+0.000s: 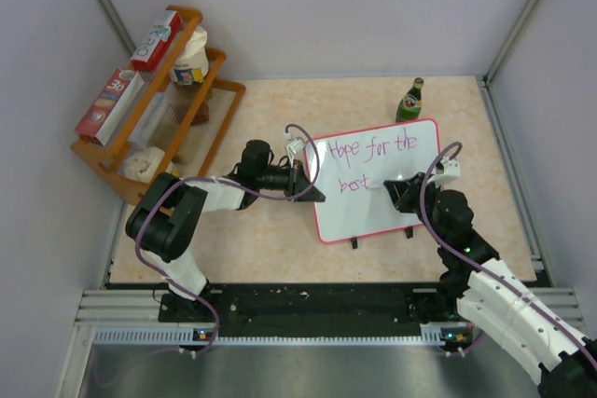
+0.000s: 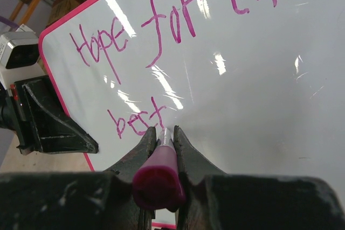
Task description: Write a sentence on the whiteboard
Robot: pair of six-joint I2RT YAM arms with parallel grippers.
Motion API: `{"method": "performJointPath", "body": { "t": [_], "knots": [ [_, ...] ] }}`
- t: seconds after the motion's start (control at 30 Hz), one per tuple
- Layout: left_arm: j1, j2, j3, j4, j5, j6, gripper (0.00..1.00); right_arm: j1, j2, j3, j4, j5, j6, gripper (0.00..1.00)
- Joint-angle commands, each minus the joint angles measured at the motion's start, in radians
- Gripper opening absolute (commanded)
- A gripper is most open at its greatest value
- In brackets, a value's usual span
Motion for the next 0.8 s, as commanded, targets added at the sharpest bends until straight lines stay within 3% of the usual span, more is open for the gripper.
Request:
{"method": "performJointPath", "body": {
  "t": [0.0,0.77],
  "knots": [
    [-0.044,0.02,-0.031,-0.132,-0.006,0.164,0.0,-0.01,-0.008,-0.01,-0.048,0.044,-0.026,0.0],
    [-0.043,0.017,-0.03,-0.135,-0.009,0.165,0.0,-0.019,0.024,0.065,-0.025,0.101,-0.069,0.0]
  ]
}}
